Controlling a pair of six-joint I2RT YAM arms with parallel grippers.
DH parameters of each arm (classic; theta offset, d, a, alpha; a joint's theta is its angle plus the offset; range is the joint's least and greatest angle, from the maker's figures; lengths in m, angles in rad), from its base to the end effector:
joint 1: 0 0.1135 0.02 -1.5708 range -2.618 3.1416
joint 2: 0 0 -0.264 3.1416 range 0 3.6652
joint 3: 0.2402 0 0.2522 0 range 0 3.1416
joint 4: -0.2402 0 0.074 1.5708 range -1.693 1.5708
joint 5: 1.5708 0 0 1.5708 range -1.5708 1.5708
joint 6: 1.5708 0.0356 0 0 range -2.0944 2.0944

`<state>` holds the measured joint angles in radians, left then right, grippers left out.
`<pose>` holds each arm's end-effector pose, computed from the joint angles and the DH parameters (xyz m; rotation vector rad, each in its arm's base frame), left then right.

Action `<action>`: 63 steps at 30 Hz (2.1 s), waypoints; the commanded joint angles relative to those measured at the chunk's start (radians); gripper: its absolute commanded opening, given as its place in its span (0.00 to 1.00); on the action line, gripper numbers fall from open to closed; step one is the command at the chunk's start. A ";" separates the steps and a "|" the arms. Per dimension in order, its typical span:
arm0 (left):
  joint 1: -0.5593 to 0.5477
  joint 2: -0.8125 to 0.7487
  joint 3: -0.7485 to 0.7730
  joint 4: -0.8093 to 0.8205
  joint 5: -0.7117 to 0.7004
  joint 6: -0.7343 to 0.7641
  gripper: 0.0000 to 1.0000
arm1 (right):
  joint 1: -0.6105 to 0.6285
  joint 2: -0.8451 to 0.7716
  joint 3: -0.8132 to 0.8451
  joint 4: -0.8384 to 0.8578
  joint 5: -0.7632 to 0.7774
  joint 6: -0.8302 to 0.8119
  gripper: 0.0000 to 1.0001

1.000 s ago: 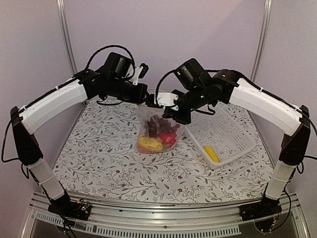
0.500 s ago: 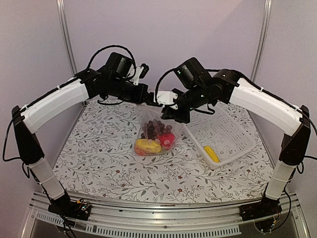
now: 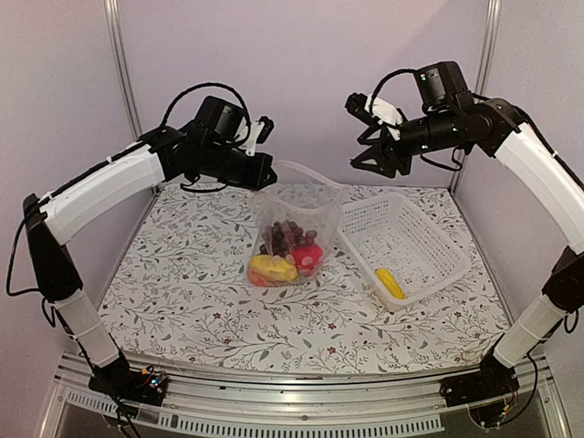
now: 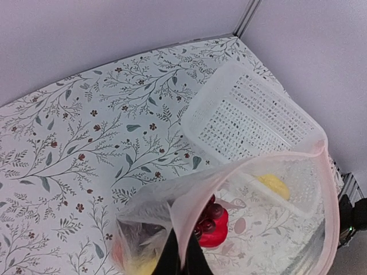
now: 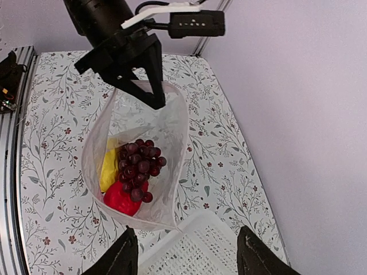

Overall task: Place the food in the zip-top bag and seal the zipper
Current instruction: Adjust the zipper food storage bag at the center of the board, then pick up the fake fruit from the bin.

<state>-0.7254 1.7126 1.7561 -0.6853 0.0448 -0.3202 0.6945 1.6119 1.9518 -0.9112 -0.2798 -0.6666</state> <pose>0.2887 -0.2581 0.3799 0.4848 2.2326 -0.6159 0.2494 0.2206 0.4570 -1.4656 1.5504 0.3157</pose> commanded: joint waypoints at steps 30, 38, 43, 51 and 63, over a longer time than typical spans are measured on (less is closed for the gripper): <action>0.021 0.010 0.001 0.036 0.026 0.013 0.00 | -0.321 -0.057 -0.761 0.032 -0.067 0.264 0.58; 0.023 -0.016 -0.044 0.053 0.013 0.009 0.00 | -0.326 0.038 -0.773 0.047 -0.109 0.300 0.59; 0.023 -0.015 -0.054 0.056 0.011 0.004 0.00 | -0.329 0.093 -0.785 0.052 -0.162 0.309 0.59; 0.024 -0.017 -0.067 0.062 0.010 0.004 0.00 | -0.328 0.170 -0.768 0.048 -0.182 0.316 0.58; 0.023 -0.021 -0.090 0.071 0.017 0.002 0.00 | -0.330 0.247 -0.736 0.052 -0.101 0.341 0.44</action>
<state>-0.7166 1.7260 1.6875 -0.6212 0.0616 -0.3145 0.3706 1.8400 1.1862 -0.8688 -0.4221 -0.3325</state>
